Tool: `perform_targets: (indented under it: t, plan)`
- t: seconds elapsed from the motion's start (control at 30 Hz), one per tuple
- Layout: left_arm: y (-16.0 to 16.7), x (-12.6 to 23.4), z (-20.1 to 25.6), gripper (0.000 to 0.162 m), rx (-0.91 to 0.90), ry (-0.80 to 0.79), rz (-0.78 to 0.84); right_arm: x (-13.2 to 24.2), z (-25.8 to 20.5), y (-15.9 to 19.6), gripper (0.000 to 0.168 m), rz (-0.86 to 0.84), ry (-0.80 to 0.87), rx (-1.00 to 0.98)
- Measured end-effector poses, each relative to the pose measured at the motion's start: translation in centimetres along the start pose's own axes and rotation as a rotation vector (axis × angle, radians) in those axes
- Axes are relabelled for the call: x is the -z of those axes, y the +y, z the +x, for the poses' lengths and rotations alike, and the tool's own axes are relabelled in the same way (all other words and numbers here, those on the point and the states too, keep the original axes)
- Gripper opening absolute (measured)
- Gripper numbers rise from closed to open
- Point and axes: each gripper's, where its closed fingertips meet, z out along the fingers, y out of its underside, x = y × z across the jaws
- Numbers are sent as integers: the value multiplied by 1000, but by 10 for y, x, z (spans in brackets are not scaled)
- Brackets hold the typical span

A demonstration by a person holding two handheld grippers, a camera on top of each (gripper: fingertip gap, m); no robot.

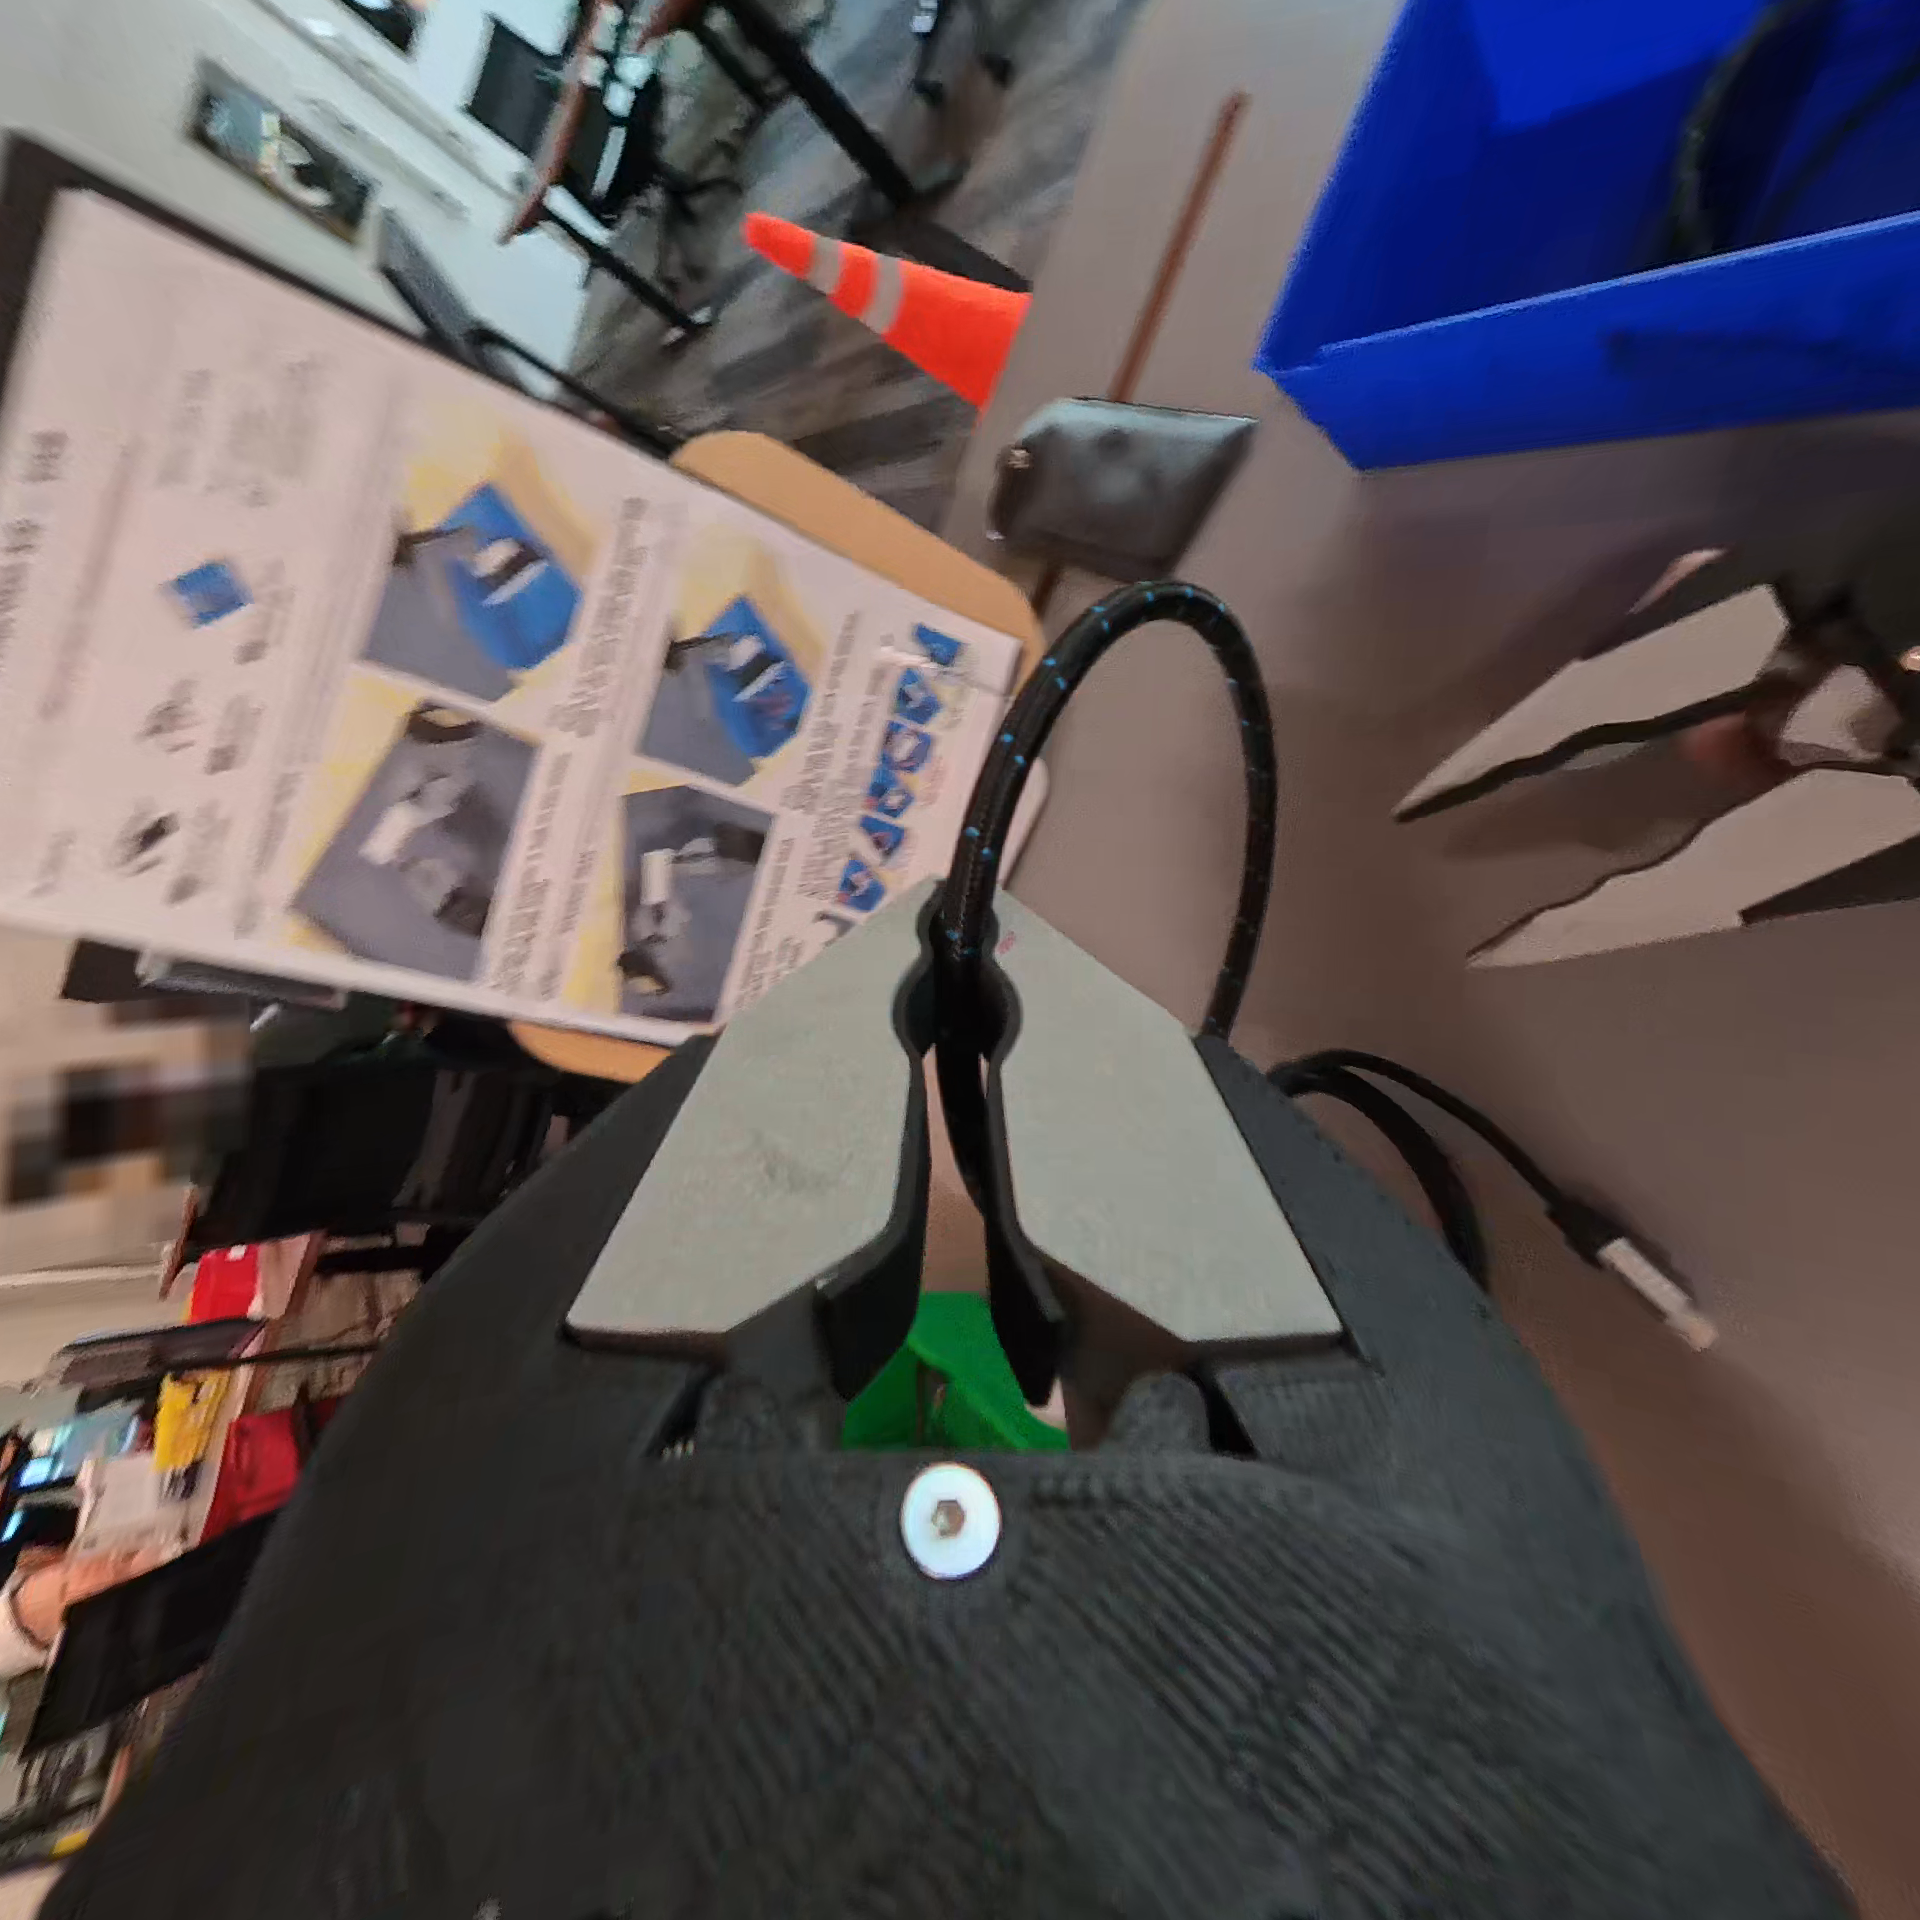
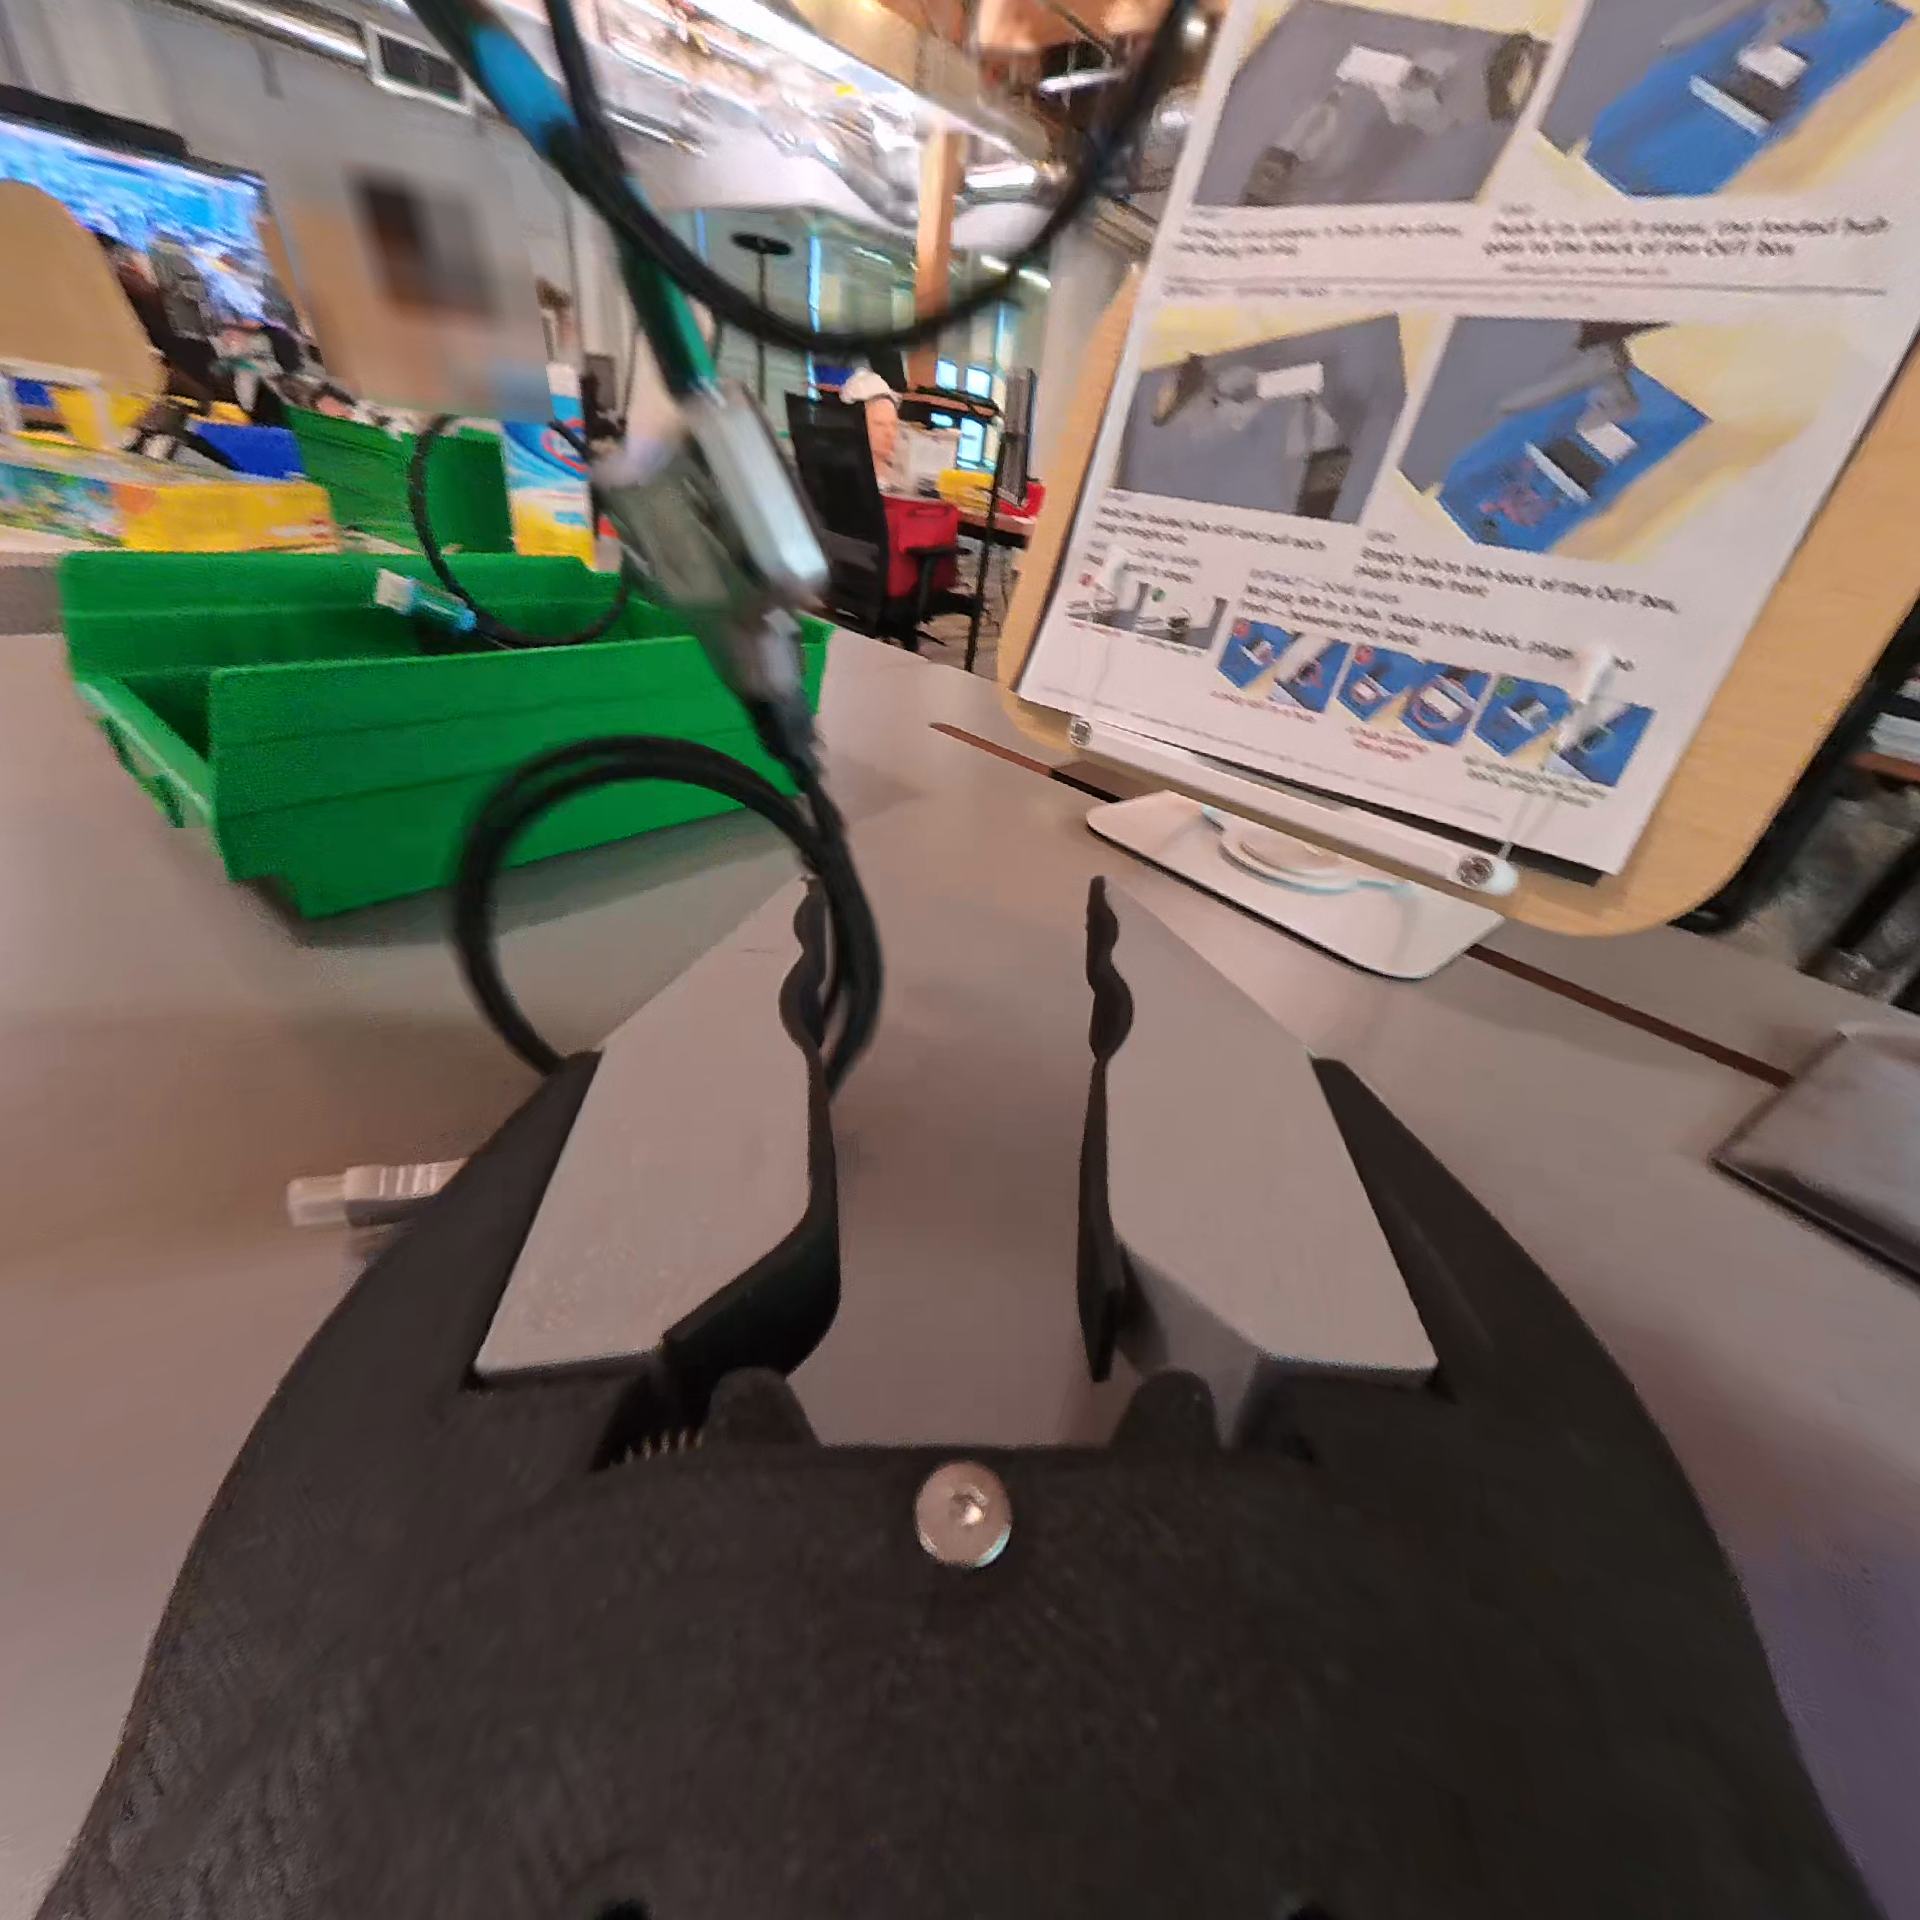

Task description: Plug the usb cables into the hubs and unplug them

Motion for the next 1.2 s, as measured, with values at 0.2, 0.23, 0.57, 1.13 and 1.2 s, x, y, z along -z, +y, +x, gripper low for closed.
perform_targets:
  t: [0.2,0.23,0.57,1.13,1.2]
  plan:
    - [-11,-46,62,1,33,196,69,11,2,-20,45,105,33,62]
    - [-12,-50,69,1,61,221,88,15,5,-26,43,136,58,83]
    - [22,-68,124,0,196,389,88,14,0,-24,39,103,53,143]
    - [14,-21,101,8,411,386,255,-26,-40,0,20,-292,-15,458]
    - [27,-5,98,32,469,410,286,-21,-38,-11,21,-232,-65,349]
